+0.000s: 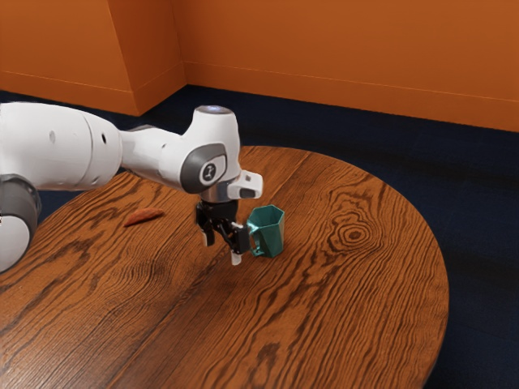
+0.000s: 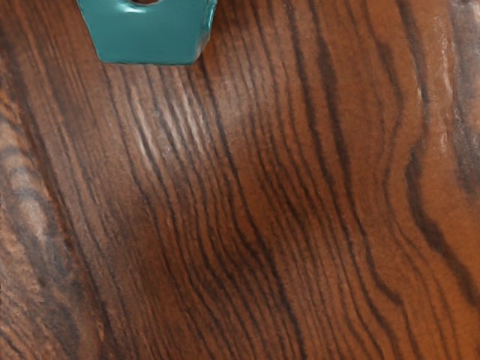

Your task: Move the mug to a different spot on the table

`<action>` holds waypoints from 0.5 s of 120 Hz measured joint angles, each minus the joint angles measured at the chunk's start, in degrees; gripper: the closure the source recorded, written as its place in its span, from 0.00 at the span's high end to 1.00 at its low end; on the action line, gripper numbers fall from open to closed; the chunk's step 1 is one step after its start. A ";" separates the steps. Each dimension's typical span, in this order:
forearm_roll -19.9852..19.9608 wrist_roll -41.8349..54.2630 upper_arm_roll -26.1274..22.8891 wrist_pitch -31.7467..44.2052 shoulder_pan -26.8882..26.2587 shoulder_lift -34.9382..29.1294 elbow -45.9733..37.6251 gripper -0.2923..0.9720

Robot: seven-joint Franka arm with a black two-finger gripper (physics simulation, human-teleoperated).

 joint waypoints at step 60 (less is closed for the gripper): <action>-8.51 17.02 0.25 24.05 0.09 3.95 -2.34 0.77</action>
